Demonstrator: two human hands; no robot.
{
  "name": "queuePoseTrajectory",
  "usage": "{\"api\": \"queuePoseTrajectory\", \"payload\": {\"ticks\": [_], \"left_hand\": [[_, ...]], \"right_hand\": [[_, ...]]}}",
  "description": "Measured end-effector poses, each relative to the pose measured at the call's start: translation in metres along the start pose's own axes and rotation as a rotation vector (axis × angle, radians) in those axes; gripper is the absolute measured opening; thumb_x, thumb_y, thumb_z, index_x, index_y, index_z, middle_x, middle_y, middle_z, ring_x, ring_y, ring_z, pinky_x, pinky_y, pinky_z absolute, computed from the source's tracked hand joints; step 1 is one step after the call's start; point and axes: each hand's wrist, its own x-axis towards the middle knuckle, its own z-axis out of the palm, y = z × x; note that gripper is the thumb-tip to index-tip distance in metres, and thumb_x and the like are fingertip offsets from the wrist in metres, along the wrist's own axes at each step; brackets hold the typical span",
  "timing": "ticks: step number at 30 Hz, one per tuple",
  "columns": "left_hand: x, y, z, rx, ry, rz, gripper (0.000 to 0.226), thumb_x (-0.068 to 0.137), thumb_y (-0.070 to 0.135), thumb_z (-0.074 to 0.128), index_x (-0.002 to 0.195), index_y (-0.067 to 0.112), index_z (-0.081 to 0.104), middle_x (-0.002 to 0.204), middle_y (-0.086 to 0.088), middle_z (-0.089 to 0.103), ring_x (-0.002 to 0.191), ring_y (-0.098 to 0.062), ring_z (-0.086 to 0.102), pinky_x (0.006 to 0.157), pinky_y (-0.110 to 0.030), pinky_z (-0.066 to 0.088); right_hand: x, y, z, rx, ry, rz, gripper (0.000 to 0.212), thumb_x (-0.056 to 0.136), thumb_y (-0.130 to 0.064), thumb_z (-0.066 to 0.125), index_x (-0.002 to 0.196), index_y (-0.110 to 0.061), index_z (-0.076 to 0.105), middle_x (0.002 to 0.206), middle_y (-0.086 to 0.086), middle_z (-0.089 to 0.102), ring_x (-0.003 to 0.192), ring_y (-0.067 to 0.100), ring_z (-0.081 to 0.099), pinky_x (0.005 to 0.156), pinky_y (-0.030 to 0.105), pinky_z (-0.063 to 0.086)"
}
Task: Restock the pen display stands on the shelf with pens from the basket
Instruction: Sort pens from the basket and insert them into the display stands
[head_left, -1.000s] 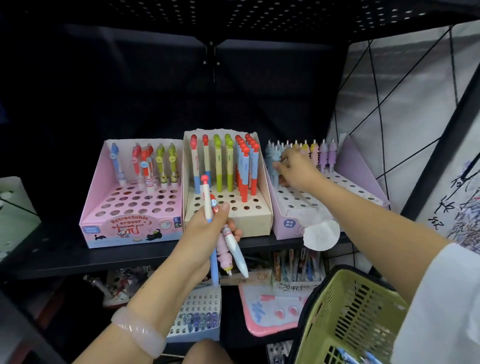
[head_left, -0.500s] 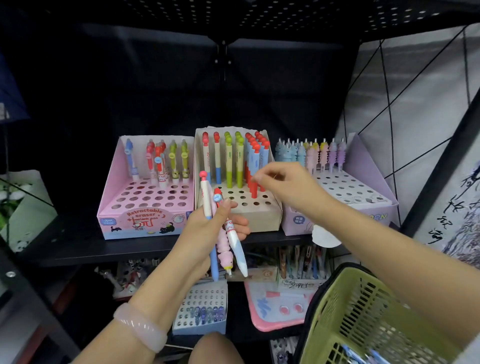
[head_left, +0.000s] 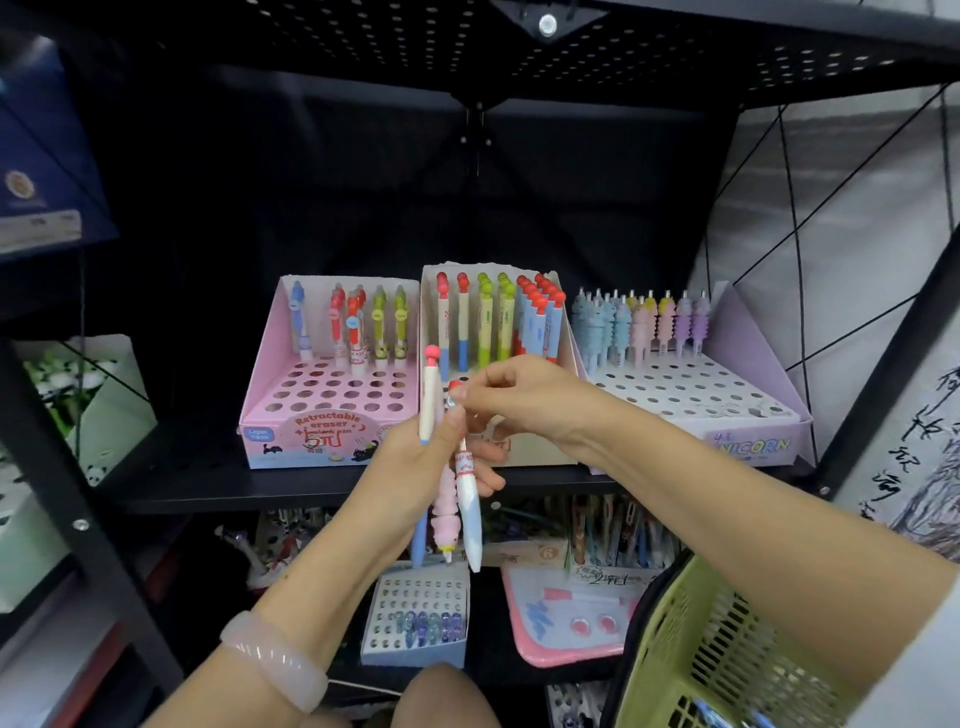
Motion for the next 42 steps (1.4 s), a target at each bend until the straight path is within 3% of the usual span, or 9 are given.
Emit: {"api": "queuePoseTrajectory", "payload": {"ticks": [5,9,14,17,24,31,36,39,42], "left_hand": [[-0.004,0.005,-0.037,-0.080,0.204,-0.016,0.034,0.097,0.031,0.038,0.091,0.003,0.056,0.075,-0.013,0.073,0.064,-0.026,0.070,0.054,-0.029,0.057],[-0.009,0.008,-0.067,-0.034,0.328,-0.029,0.035,0.099,0.034,0.036,0.088,0.006,0.055,0.055,-0.006,0.065,0.043,-0.018,0.058,0.044,-0.026,0.052],[-0.014,0.014,-0.090,-0.042,0.396,-0.060,0.031,0.098,0.039,0.038,0.083,0.015,0.050,0.048,-0.002,0.054,0.036,-0.013,0.041,0.036,-0.022,0.038],[-0.015,0.017,-0.099,-0.085,0.415,-0.070,0.028,0.099,0.036,0.039,0.084,0.014,0.047,0.046,-0.003,0.054,0.035,-0.013,0.041,0.038,-0.021,0.038],[-0.016,0.011,-0.111,-0.075,0.407,-0.058,0.022,0.097,0.022,0.047,0.085,0.006,0.054,0.053,-0.003,0.061,0.039,-0.011,0.045,0.039,-0.020,0.041],[-0.014,0.010,-0.113,-0.139,0.329,-0.054,0.017,0.096,0.012,0.046,0.092,0.003,0.060,0.064,-0.001,0.069,0.049,-0.008,0.056,0.050,-0.020,0.050],[-0.014,0.014,-0.112,-0.375,0.251,-0.059,0.031,0.099,0.023,0.037,0.100,0.001,0.059,0.087,-0.012,0.074,0.081,-0.021,0.071,0.065,-0.025,0.057],[-0.015,0.017,-0.110,-0.450,0.209,-0.001,0.038,0.090,0.034,0.041,0.110,0.006,0.056,0.098,-0.008,0.073,0.094,-0.021,0.069,0.071,-0.026,0.057],[-0.013,0.020,-0.103,-0.482,0.214,0.048,0.038,0.093,0.036,0.035,0.114,0.012,0.056,0.101,0.001,0.073,0.095,-0.014,0.069,0.070,-0.026,0.058]], "right_hand": [[0.021,-0.023,0.003,0.184,0.221,-0.103,0.019,0.093,-0.023,0.055,0.083,-0.011,0.066,0.075,-0.001,0.068,0.067,0.005,0.065,0.062,0.016,0.053],[0.058,-0.047,0.014,0.049,0.474,-0.291,0.014,0.095,-0.019,0.053,0.087,-0.013,0.062,0.079,0.001,0.067,0.072,0.007,0.066,0.067,0.020,0.056],[0.101,-0.050,0.043,-0.135,0.531,-0.289,0.016,0.095,-0.017,0.052,0.101,-0.005,0.061,0.093,0.011,0.068,0.089,0.024,0.067,0.081,0.035,0.054],[0.113,-0.044,0.052,-0.250,0.514,-0.271,0.018,0.095,-0.018,0.052,0.101,-0.004,0.061,0.089,0.013,0.068,0.085,0.027,0.067,0.080,0.039,0.054],[0.123,-0.032,0.067,-0.500,0.386,-0.238,0.021,0.095,-0.021,0.052,0.101,-0.003,0.060,0.069,0.005,0.062,0.059,0.013,0.055,0.052,0.019,0.039],[0.118,-0.028,0.072,-0.533,0.378,-0.255,0.021,0.092,-0.021,0.058,0.107,-0.007,0.054,0.084,0.006,0.067,0.075,0.015,0.059,0.065,0.023,0.041],[0.094,-0.027,0.075,-0.435,0.419,-0.321,0.015,0.091,-0.019,0.058,0.103,-0.012,0.053,0.084,0.001,0.063,0.075,0.011,0.059,0.066,0.022,0.048],[0.064,-0.024,0.082,-0.371,0.252,-0.349,0.005,0.092,-0.023,0.055,0.090,-0.019,0.058,0.078,-0.010,0.061,0.072,0.004,0.059,0.065,0.017,0.050],[0.034,-0.016,0.090,-0.179,-0.022,-0.201,0.008,0.092,-0.026,0.056,0.093,-0.019,0.057,0.076,-0.006,0.067,0.069,0.005,0.064,0.063,0.019,0.054]]}}
